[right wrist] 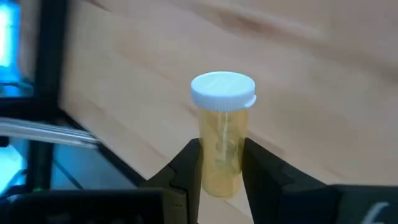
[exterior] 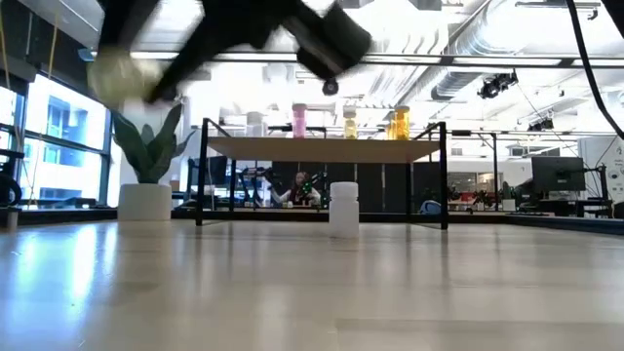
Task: Pick and place medicine bottles onto shelf by color
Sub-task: Put the yellow pill bottle aligned with the other yellow pill bottles on the shelf
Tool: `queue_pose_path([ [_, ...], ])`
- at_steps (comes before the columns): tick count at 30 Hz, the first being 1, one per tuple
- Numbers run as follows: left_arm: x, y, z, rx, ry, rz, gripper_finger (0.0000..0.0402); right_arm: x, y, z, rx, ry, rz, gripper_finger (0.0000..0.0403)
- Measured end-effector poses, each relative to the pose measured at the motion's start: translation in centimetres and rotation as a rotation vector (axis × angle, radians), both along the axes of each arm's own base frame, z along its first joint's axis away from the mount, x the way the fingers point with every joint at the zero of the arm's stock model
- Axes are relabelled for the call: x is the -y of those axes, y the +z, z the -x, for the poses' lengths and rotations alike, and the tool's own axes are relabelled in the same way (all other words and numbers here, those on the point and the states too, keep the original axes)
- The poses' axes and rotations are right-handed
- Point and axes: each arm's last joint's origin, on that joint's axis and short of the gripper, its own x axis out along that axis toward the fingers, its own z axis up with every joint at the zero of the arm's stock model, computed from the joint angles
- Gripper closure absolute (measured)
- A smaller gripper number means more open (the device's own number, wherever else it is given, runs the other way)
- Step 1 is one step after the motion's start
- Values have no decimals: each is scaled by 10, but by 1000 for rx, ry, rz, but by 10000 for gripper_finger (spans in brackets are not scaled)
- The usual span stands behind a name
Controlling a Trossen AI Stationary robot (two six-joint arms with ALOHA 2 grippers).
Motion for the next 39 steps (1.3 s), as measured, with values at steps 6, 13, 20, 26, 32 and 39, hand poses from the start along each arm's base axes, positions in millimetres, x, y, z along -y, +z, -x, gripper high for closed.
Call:
queue_pose_path([
  [6,0,0,0,3,-14,-10,192,16,41,-5,162,19,146,320],
  [13,3,1,0,16,-89,30,192,37,77,-12,312,84,289,320],
  [20,3,2,0,20,-110,21,192,63,95,-21,401,159,404,320],
  [26,3,3,3,35,-139,-26,192,81,118,-16,432,229,515,320],
  [32,2,11,6,126,-122,-24,192,103,153,-2,483,285,653,320],
  [39,0,28,0,312,-26,-70,192,123,192,14,577,407,810,320],
])
